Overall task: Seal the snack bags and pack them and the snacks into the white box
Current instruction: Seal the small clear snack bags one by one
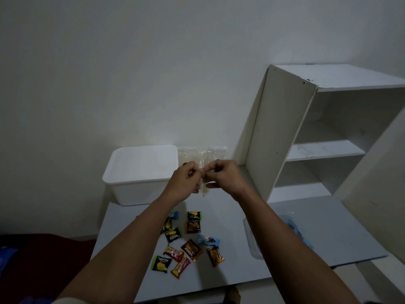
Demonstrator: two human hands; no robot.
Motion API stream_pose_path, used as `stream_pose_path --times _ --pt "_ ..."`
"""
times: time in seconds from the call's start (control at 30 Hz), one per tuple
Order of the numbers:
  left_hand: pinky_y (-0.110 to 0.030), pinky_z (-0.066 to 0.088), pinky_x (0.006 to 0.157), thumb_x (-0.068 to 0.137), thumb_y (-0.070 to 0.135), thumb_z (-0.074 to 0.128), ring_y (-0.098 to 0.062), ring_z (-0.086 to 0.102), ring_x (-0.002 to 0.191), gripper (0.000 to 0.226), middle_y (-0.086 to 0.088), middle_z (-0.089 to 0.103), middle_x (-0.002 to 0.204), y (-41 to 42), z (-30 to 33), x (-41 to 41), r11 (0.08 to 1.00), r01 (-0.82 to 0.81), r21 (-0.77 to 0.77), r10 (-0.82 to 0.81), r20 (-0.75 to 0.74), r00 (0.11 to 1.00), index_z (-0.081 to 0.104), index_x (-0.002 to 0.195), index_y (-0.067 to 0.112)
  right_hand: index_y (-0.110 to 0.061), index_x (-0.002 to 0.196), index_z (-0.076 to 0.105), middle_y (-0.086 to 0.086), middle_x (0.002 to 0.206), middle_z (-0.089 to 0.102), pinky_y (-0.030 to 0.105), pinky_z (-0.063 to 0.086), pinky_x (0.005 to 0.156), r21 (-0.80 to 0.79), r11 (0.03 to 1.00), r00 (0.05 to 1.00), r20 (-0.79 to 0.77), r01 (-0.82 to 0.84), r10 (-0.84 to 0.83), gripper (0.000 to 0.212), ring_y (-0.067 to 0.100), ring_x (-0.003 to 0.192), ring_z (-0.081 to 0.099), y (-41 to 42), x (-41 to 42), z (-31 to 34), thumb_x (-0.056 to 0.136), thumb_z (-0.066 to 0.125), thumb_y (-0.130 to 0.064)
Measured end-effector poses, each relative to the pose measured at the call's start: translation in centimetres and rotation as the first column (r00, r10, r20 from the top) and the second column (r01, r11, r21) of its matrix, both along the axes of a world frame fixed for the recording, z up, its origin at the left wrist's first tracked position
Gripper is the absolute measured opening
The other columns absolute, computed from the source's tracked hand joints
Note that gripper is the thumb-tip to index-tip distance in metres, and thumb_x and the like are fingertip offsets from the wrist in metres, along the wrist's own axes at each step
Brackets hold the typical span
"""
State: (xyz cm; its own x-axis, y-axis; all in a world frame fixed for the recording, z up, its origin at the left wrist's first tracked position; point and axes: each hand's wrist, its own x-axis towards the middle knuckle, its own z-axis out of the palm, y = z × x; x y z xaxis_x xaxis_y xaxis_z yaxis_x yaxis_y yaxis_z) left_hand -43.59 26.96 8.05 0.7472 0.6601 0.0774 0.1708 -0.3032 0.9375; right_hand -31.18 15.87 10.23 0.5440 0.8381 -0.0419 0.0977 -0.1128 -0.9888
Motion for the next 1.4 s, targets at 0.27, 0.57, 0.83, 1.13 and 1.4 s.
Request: stream_pose_path --times 0.27,0.57,0.83,1.13,1.4 --pt "-0.039 0.064 0.069 0.105 0.021 0.049 -0.016 0.067 0.069 0.024 -0.007 0.067 0.075 -0.2 0.2 -0.2 1.0 -0.008 0.028 0.008 0.01 1.0 0.056 0.091 0.002 0.005 0.098 0.071 0.02 0.086 0.076 0.033 0.062 0.069 -0.065 0.996 0.997 -0.051 -0.067 0.064 0.013 0.023 0.078 0.076 -0.2 0.2 0.5 0.085 0.074 0.004" --pt "-0.049 0.064 0.076 0.103 0.015 0.053 -0.024 0.07 0.071 0.022 -0.011 0.068 0.073 -0.6 -0.1 -0.6 0.998 0.029 -0.06 -0.027 0.023 0.999 0.059 0.081 0.012 0.003 0.099 0.074 0.018 0.088 0.076 0.034 0.062 0.07 -0.112 0.99 0.995 -0.044 -0.091 0.086 0.015 0.021 0.079 0.076 -0.5 0.4 0.4 0.084 0.074 0.005" --pt "-0.025 0.053 0.073 0.098 0.026 0.063 -0.012 0.065 0.087 0.009 0.002 0.068 0.096 -0.3 -0.8 -1.1 0.97 -0.238 -0.044 0.242 0.109 0.964 0.061 0.103 0.019 0.003 0.087 0.074 0.013 0.079 0.069 0.037 0.064 0.075 -0.085 0.996 1.0 0.011 -0.012 0.013 0.008 0.019 0.072 0.067 -0.8 1.4 0.7 0.09 0.07 -0.004" --pt "-0.036 0.054 0.086 0.099 0.025 0.061 -0.01 0.068 0.086 0.024 0.004 0.077 0.089 0.0 -2.4 1.1 0.966 -0.126 -0.224 0.147 0.079 0.986 0.076 0.08 0.024 -0.005 0.099 0.075 0.008 0.083 0.07 0.048 0.058 0.093 -0.008 1.0 0.989 -0.145 -0.03 0.029 0.016 0.027 0.084 0.066 -3.1 4.0 -0.4 0.093 0.071 -0.019" --pt "-0.04 0.056 0.093 0.095 0.03 0.068 -0.017 0.073 0.093 0.021 0.002 0.079 0.089 -1.0 -7.3 6.1 0.925 -0.156 -0.347 0.164 -0.004 0.986 0.077 0.08 0.019 -0.016 0.101 0.075 0.004 0.107 0.078 0.045 0.053 0.097 0.006 0.98 0.965 -0.174 0.199 -0.195 0.018 0.022 0.105 0.073 -2.6 6.3 -7.4 0.102 0.061 -0.026"
